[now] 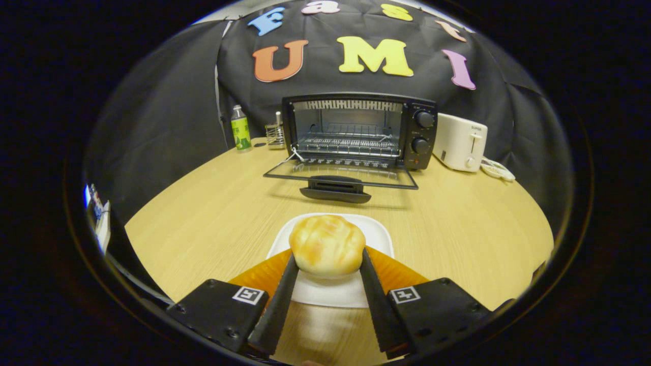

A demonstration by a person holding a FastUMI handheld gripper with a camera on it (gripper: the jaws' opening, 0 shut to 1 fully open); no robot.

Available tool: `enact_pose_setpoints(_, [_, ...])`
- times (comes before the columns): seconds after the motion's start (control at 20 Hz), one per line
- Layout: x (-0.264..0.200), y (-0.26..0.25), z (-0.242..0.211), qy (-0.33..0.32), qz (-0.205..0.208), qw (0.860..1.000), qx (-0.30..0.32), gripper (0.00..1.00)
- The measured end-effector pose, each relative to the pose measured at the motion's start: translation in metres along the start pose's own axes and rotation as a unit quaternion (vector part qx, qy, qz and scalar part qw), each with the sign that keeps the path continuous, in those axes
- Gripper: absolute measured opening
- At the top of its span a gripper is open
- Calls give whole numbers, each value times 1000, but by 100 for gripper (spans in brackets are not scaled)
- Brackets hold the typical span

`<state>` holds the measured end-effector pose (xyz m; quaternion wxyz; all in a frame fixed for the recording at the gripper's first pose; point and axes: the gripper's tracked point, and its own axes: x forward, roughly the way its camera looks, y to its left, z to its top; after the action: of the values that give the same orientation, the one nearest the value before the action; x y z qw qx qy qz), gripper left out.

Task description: Open the toaster oven, put the food inside, and close the toaster oven door.

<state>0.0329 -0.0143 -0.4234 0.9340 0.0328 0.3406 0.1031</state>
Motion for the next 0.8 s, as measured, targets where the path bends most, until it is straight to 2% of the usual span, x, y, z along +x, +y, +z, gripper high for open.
enact_pose_setpoints(0.45, [-25, -8, 88, -79, 36, 993, 79, 66])
enact_pose_setpoints(0.65, [-8, -17, 130, -93, 49, 986, 132, 65])
enact_pose_setpoints(0.8, [20, -21, 154, -81, 62, 980, 171, 64])
